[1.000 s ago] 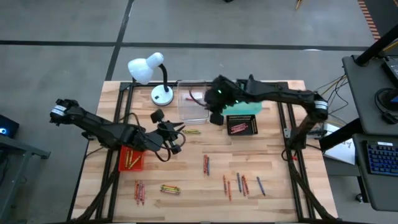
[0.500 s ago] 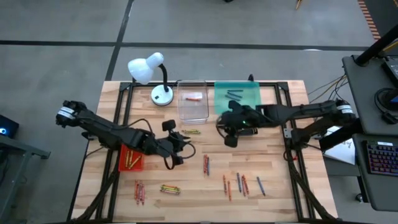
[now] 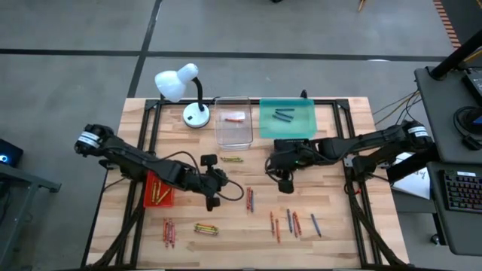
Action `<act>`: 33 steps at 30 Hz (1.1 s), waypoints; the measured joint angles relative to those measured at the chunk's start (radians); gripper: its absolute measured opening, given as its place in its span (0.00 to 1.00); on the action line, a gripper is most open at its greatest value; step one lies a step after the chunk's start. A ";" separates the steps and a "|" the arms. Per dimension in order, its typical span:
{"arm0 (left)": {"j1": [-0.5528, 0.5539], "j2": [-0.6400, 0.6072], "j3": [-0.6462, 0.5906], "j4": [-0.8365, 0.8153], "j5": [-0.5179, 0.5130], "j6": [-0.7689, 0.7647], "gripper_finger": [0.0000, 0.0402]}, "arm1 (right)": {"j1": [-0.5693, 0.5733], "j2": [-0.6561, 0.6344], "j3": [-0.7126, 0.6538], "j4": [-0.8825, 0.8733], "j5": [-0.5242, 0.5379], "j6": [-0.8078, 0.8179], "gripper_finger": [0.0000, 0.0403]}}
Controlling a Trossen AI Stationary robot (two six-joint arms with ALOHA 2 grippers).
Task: Sort crayons
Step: Put the blue crayon into the blue bin
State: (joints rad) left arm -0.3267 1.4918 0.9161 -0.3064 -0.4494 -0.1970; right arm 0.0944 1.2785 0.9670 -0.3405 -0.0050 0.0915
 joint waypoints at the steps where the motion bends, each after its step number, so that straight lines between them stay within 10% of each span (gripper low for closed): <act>1: 0.000 0.012 0.000 0.009 0.003 0.000 0.10 | 0.002 0.000 -0.006 0.001 -0.025 0.022 0.12; 18: -0.002 0.222 0.055 0.144 0.026 0.031 0.33 | 0.209 0.000 -0.029 -0.026 -0.045 0.540 0.12; 33: -0.029 0.245 0.137 0.115 -0.042 -0.084 0.38 | 0.380 0.083 -0.038 -0.027 0.181 1.098 0.12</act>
State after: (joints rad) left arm -0.3554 1.7366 1.0534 -0.1911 -0.4916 -0.2812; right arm 0.4745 1.3620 0.9287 -0.3678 0.1761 1.1891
